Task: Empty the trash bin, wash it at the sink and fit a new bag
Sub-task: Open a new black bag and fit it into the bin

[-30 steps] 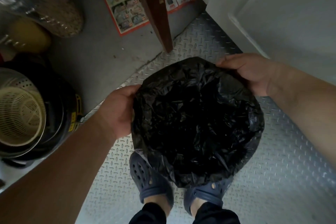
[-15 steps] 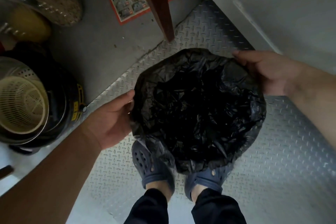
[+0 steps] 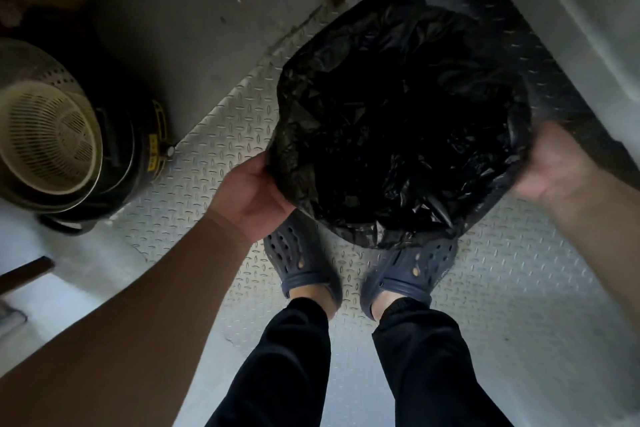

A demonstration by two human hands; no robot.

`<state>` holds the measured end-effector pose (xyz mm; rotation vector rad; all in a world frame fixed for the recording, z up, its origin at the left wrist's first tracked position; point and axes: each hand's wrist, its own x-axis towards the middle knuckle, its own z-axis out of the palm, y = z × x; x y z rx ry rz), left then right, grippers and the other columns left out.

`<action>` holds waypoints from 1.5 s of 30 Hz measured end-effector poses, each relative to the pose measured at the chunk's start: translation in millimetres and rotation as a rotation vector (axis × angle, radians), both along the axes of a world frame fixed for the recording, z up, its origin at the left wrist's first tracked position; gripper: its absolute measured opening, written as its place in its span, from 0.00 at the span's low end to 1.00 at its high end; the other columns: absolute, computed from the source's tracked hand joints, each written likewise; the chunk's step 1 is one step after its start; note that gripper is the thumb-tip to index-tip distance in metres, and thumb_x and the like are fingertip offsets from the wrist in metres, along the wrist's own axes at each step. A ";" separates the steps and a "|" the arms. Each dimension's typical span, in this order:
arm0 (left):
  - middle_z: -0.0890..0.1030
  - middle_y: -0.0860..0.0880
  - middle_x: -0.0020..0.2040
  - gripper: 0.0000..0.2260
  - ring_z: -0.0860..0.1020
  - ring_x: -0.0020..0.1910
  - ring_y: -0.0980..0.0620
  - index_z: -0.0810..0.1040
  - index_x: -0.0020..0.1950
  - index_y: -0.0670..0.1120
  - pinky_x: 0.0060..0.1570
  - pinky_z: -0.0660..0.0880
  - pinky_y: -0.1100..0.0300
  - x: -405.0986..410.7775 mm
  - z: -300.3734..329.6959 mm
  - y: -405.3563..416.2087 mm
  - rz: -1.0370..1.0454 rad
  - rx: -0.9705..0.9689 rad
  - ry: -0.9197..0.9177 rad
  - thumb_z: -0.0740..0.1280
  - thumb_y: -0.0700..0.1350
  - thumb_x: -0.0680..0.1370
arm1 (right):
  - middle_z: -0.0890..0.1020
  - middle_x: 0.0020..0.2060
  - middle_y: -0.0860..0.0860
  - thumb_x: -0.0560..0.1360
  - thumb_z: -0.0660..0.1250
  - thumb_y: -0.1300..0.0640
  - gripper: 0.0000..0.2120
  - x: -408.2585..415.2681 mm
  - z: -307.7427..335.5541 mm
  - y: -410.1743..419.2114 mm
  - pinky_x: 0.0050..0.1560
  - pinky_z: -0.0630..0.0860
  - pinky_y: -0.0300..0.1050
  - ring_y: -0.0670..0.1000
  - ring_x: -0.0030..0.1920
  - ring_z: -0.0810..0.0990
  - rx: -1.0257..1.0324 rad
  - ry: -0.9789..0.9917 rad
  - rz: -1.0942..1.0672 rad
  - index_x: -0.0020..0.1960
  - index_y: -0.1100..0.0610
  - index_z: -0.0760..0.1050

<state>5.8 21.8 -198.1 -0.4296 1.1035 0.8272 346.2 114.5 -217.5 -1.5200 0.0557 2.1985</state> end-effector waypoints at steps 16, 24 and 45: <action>0.86 0.50 0.51 0.18 0.85 0.51 0.50 0.84 0.52 0.50 0.47 0.82 0.54 33.4 62.1 -29.0 -0.138 -0.026 0.246 0.73 0.60 0.71 | 0.84 0.57 0.56 0.72 0.72 0.49 0.25 -24.9 73.7 -86.1 0.51 0.81 0.54 0.56 0.55 0.85 -0.018 -0.339 -0.120 0.65 0.59 0.74; 0.82 0.46 0.62 0.16 0.81 0.60 0.46 0.83 0.59 0.47 0.62 0.75 0.53 45.9 40.5 -16.0 0.044 -0.007 0.024 0.74 0.49 0.73 | 0.83 0.60 0.58 0.72 0.74 0.61 0.12 -31.6 63.7 -87.5 0.62 0.77 0.58 0.59 0.60 0.82 -0.112 -0.062 -0.366 0.56 0.59 0.82; 0.86 0.54 0.53 0.06 0.84 0.53 0.56 0.83 0.53 0.58 0.60 0.78 0.57 34.2 46.2 146.4 -0.889 0.472 0.747 0.72 0.50 0.77 | 0.88 0.43 0.52 0.67 0.75 0.52 0.10 -20.4 43.8 41.8 0.54 0.82 0.50 0.51 0.44 0.87 0.509 -0.482 0.360 0.48 0.49 0.85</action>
